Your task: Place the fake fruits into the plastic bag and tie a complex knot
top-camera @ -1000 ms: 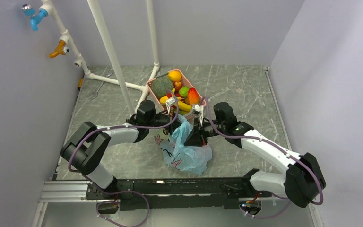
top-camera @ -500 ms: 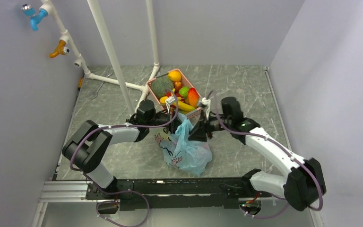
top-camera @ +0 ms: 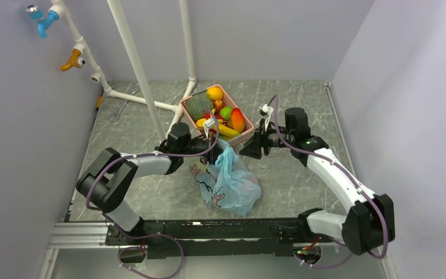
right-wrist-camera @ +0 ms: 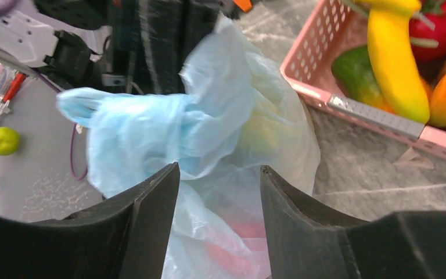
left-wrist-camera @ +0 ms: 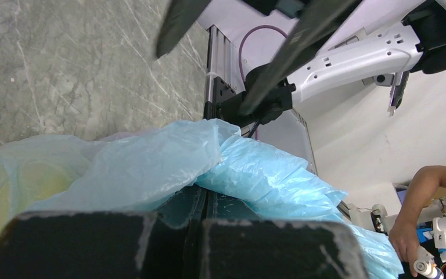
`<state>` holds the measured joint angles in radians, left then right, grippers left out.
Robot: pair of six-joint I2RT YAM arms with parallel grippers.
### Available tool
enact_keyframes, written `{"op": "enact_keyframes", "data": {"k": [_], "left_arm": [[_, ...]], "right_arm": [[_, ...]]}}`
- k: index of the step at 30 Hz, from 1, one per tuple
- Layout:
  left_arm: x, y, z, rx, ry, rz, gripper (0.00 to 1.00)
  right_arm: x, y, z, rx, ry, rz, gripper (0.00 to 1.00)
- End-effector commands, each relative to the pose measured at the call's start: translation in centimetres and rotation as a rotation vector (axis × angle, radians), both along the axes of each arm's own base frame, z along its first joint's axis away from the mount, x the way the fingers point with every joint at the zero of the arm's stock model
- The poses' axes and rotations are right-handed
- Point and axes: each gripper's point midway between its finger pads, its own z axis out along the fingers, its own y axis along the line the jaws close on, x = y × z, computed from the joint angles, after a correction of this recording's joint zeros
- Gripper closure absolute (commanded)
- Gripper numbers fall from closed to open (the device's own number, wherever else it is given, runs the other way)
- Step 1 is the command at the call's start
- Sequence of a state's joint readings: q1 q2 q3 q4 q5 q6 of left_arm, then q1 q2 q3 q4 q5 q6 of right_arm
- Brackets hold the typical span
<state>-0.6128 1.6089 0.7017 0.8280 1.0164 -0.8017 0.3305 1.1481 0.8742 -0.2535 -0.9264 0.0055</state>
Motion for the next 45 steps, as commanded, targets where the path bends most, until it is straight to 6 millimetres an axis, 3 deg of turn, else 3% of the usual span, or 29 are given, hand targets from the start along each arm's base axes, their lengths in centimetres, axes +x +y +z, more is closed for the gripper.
{"op": "enact_keyframes", "data": {"k": [1,10,13,20,26,36,40,45], "left_arm": [[-0.4,0.1,2.2,-0.056,-0.084,-0.022,1.0],[0.2,0.0,2.7,-0.065,-0.092,-0.007,1.0],[0.4,0.0,3.2,-0.079,-0.091,-0.008,1.0],[0.3,-0.1,4.3,-0.116,-0.084,-0.021,1.0],[-0.8,0.5,4.9,-0.124,-0.068,-0.038,1.0],[-1.3,-0.1,5.5,-0.152,-0.088,-0.073,1.0],[-1.5,-0.2,4.7,-0.138,-0.072,-0.071,1.0],[-1.8,0.5,3.5,-0.103,-0.062,-0.062,1.0]], "right_arm": [[1.1,1.3,-0.8,0.036,0.021,-0.016,0.39],[-3.5,4.3,-2.2,0.069,0.072,0.143,0.37],[-4.1,5.1,-2.4,0.078,0.059,0.164,0.37],[-3.1,6.7,-3.6,0.111,0.108,0.139,0.34],[-3.2,6.7,-4.1,0.12,0.104,0.16,0.33],[-3.8,8.5,-2.0,0.24,0.064,0.261,0.25],[-3.5,9.4,-0.8,0.268,0.037,0.289,0.21],[-2.6,7.4,-0.2,0.195,-0.003,0.235,0.14]]}}
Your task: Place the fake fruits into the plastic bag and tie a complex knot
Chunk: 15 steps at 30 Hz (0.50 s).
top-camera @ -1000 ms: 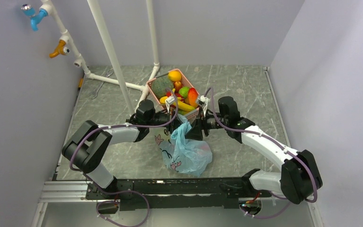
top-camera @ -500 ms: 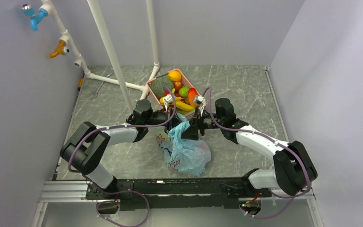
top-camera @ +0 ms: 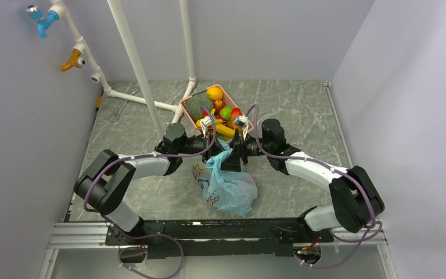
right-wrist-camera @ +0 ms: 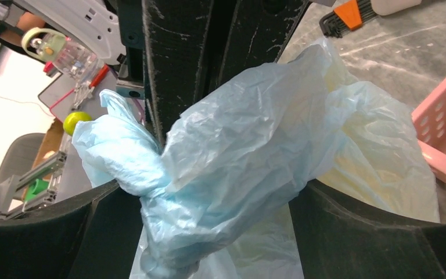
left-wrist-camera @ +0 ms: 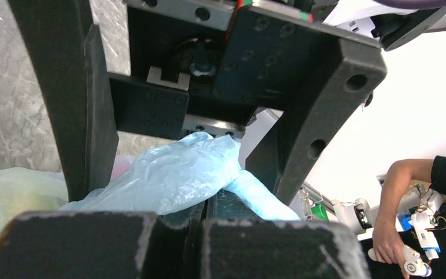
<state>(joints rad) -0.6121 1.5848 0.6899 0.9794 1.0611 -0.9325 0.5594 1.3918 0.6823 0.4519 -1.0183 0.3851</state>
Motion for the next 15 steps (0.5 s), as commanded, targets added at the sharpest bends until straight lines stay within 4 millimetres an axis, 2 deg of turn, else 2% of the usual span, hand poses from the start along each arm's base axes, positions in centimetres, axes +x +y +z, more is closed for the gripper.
{"op": "enact_keyframes", "data": {"k": [1,6,9,12,15], "left_arm": [[-0.7,0.5,0.5,-0.017,-0.06,-0.011,1.0],[-0.8,0.6,0.3,-0.014,-0.061,-0.014,1.0],[-0.7,0.6,0.4,-0.019,-0.06,-0.013,1.0],[-0.6,0.5,0.5,-0.02,-0.06,-0.013,1.0],[-0.7,0.5,0.5,-0.021,-0.062,-0.015,1.0]], "right_arm": [[0.9,-1.4,3.3,-0.002,-0.148,-0.016,0.13],[0.3,-4.3,2.8,-0.088,-0.119,-0.037,0.08],[0.2,-5.4,2.9,-0.113,-0.088,-0.057,0.08],[0.1,-6.1,2.9,-0.122,-0.065,-0.067,0.15],[-0.7,-6.7,2.4,-0.136,-0.06,-0.052,0.29]]}}
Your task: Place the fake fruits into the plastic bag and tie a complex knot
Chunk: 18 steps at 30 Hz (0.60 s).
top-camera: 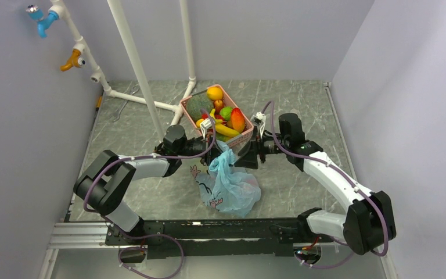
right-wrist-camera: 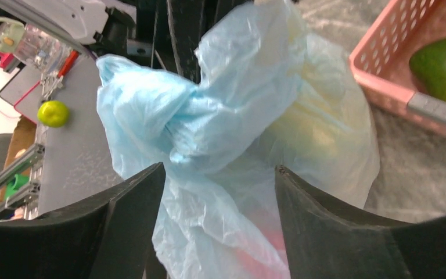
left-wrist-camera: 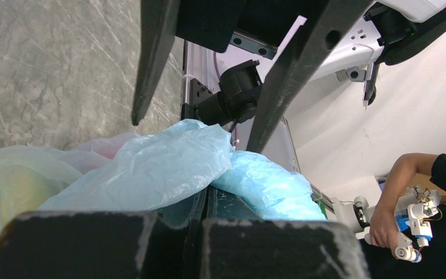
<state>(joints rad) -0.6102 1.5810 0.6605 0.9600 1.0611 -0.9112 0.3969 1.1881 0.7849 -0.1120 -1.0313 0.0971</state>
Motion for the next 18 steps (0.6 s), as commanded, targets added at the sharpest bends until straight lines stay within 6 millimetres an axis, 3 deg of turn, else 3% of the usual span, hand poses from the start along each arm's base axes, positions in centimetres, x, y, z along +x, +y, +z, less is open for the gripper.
{"op": "enact_keyframes", "data": {"k": [1,5,10,18], "left_arm": [[-0.3,0.2,1.7,-0.044,-0.078,-0.015,1.0],[-0.3,0.2,1.6,-0.043,-0.079,-0.017,1.0],[-0.3,0.1,1.6,-0.042,-0.083,-0.018,1.0],[-0.3,-0.1,1.8,-0.044,-0.09,-0.024,1.0]], "right_arm": [[-1.7,-0.9,0.4,-0.014,0.0,0.047,0.35],[-1.8,-0.7,0.7,0.019,-0.017,0.054,0.54],[-1.1,0.3,1.7,0.079,-0.007,0.066,0.58],[-0.8,1.9,1.4,0.092,-0.002,0.086,0.58]]}}
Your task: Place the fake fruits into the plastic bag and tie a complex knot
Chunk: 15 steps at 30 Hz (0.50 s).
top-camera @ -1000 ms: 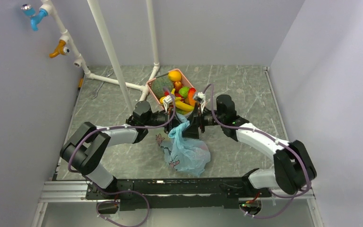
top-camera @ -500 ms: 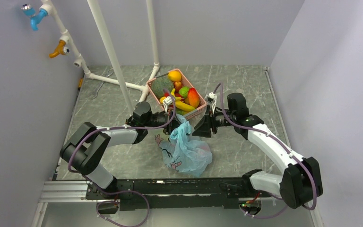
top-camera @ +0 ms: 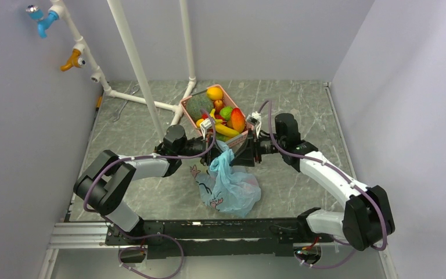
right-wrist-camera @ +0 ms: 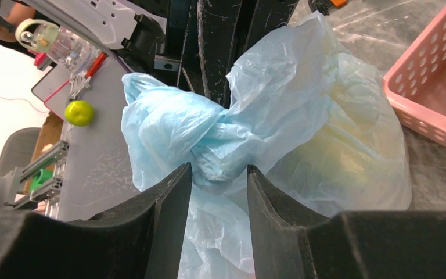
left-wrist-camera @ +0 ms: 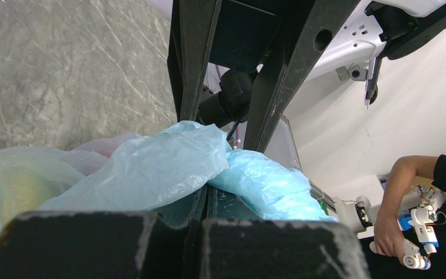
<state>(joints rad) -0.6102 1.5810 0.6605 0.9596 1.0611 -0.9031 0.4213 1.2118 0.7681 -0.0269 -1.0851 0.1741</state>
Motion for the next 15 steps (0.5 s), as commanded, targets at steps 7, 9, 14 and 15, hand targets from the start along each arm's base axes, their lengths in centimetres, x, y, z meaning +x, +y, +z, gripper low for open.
{"op": "enact_keyframes", "data": {"k": [7,9,14,15], "left_arm": [[-0.3,0.0,1.8,-0.042,-0.085,-0.021,1.0],[-0.3,0.0,1.8,-0.042,-0.087,-0.021,1.0],[0.0,0.3,1.6,-0.031,-0.09,-0.005,0.95],[0.1,0.4,1.6,-0.028,-0.089,-0.001,0.92]], "right_arm": [[-0.7,0.7,0.6,0.032,-0.051,0.069,0.73],[-1.0,0.6,0.6,0.028,-0.048,0.08,0.94],[-1.0,0.0,0.5,0.008,-0.07,0.078,1.0],[-0.9,-0.1,0.6,0.009,-0.069,0.074,1.0]]}}
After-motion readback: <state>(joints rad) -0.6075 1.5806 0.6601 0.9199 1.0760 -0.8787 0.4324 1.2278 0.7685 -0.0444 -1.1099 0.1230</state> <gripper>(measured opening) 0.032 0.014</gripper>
